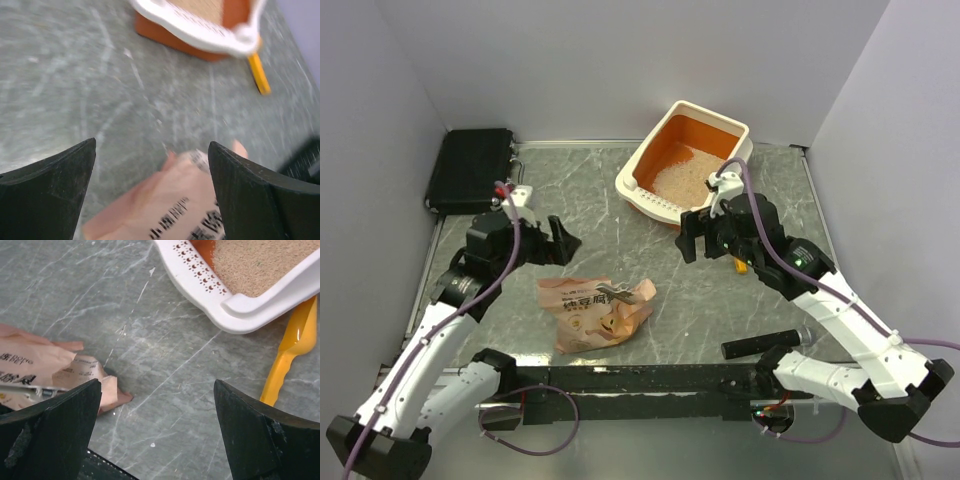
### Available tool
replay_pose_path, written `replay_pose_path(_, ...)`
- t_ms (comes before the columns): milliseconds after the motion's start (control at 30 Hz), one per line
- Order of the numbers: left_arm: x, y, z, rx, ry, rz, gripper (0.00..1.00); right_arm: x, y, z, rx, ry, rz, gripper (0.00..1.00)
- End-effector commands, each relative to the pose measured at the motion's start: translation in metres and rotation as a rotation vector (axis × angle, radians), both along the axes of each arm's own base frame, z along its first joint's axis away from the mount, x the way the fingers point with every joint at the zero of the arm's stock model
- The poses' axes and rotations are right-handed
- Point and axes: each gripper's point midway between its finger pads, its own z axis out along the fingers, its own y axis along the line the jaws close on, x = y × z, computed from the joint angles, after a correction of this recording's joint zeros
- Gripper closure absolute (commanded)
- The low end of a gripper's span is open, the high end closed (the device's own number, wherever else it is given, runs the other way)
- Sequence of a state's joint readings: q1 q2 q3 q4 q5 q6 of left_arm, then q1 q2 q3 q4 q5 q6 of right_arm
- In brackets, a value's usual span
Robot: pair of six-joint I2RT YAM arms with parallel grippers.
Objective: Fill the litter box with clean litter
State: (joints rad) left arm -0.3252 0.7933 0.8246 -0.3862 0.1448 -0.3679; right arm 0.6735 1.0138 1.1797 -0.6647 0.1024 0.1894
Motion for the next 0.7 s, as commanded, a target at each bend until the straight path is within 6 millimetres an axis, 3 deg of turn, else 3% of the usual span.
replay_pose_path(0, -0.031, -0.043, 0.007, 0.015, 0.029, -0.276, 0.01, -0.012, 0.008, -0.003, 0.023, 0.003, 0.087, 0.0)
replay_pose_path(100, -0.048, -0.047, 0.01, 0.028, 0.045, -0.292, 0.01, -0.016, 0.009, -0.01, 0.013, 0.021, 0.105, 0.0)
replay_pose_path(200, -0.063, -0.048, 0.021, -0.01, 0.042, -0.322, 0.03, -0.032, 0.037, -0.012, 0.081, 0.017, 0.303, 0.0)
replay_pose_path(233, -0.065, -0.049, 0.023, -0.028, 0.042, -0.322, 0.03, -0.045, 0.058, -0.004, 0.149, 0.003, 0.443, 0.0)
replay_pose_path(300, -0.07, -0.049, 0.029, -0.063, 0.032, -0.316, 0.03, -0.057, 0.075, -0.015, 0.155, 0.028, 0.579, 0.0)
replay_pose_path(333, -0.07, -0.047, 0.031, -0.07, 0.027, -0.304, 0.03, -0.067, 0.087, -0.01, 0.194, 0.009, 0.678, 0.0)
replay_pose_path(400, -0.065, -0.039, 0.033, -0.08, 0.006, -0.237, 0.02, -0.078, 0.098, -0.022, 0.186, -0.031, 0.799, 0.0)
replay_pose_path(500, -0.052, -0.023, 0.028, -0.072, 0.005, -0.1, 0.02, -0.092, 0.106, -0.024, 0.19, -0.149, 0.953, 0.0)
replay_pose_path(667, -0.04, -0.008, 0.024, -0.072, -0.003, 0.019, 0.02, -0.096, 0.11, -0.035, 0.153, -0.293, 1.08, 0.0)
